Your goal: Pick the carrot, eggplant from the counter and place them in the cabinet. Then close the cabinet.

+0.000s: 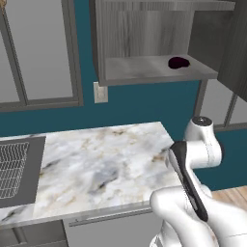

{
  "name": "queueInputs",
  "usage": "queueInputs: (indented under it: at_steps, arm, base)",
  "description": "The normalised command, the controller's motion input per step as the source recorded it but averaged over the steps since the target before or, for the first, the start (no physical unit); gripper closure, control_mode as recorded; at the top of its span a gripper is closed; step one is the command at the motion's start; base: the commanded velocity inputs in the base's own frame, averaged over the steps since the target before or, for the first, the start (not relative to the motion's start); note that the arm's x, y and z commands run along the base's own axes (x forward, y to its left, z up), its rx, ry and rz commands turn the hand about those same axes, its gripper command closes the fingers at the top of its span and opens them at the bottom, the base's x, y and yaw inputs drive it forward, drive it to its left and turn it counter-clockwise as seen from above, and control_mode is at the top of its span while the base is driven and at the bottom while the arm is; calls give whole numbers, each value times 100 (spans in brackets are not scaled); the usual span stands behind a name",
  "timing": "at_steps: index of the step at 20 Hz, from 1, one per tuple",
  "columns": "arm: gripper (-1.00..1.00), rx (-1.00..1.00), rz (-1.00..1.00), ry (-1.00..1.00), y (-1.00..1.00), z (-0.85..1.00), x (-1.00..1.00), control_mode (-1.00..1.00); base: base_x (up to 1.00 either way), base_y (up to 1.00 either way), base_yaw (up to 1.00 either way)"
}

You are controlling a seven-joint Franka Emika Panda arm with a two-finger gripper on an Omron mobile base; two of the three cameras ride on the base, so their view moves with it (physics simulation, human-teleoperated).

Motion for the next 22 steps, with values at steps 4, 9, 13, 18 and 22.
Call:
queueInputs:
  at_steps: [4, 9, 13, 18, 22]
  arm:
    - [-100, 3, -6, 4, -30, -58, 31, -100]
    - [-100, 0, -1, 0, -24, -25, 55, -100]
    - [-100, 0, 0, 0, -28, 0, 68, -100]
    - [-100, 2, -1, 2, -8, -14, 68, -100]
    - [-100, 3, -1, 15, 0, -61, 69, -100]
  base:
    - [0, 0, 0]
    - [0, 0, 0]
    - [0, 0, 0]
    - [0, 0, 0]
    - [0, 0, 0]
